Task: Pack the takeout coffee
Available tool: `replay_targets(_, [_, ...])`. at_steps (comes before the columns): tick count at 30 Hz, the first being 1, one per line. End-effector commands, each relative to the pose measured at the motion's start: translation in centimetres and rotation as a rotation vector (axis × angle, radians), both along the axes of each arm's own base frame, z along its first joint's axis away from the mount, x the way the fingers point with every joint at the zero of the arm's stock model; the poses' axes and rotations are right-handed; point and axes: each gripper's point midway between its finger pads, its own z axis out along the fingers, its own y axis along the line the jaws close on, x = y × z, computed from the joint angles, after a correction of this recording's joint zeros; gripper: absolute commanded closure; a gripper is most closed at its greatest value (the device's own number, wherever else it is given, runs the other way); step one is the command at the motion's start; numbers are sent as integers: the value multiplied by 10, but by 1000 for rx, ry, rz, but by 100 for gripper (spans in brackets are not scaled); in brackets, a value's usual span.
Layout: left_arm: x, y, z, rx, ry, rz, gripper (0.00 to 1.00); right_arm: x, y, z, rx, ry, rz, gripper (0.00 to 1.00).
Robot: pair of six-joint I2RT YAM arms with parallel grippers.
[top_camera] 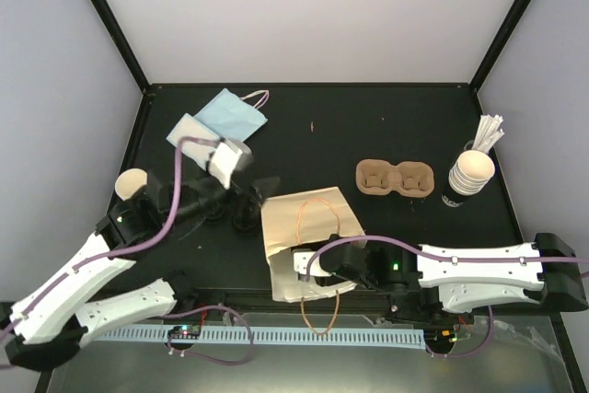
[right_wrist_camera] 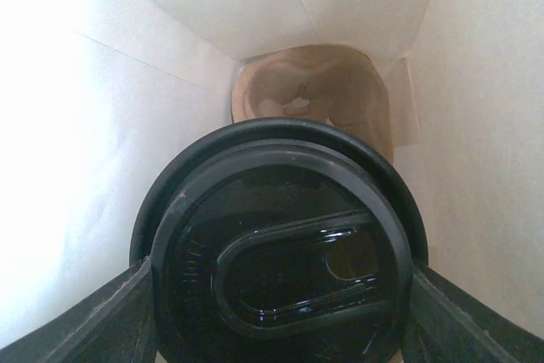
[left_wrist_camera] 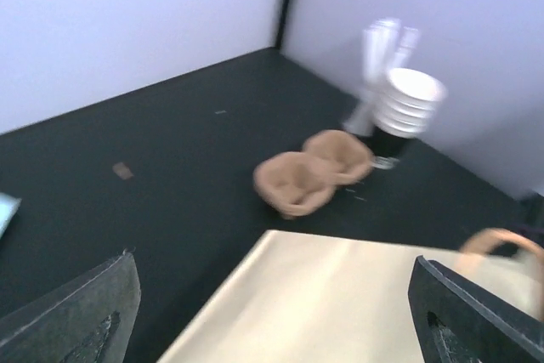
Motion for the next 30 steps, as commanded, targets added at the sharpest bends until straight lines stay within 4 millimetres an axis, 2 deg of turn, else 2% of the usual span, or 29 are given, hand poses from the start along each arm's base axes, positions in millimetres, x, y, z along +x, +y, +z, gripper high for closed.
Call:
replay_targets(1, [42,41,-35,1,243,233,12,2,7,5,34,-26,0,65])
replay_targets(4, [63,51,-74,31,382,301,14,2,8,5,38,-24,2,65])
replay_targets(12, [107,68,-155,36,585,393,19,2,11,2,37,-22,3,65])
replay_targets(19, [129,50,-202,77,757,347,27,2,16,5,47,-28,11,65])
replay_targets(24, [137,37,-221,59,803,308,27,2,21,4,49,-23,9,65])
replay_targets(30, [138,26,-237,63,850,266,30,3,28,4,56,-38,22,65])
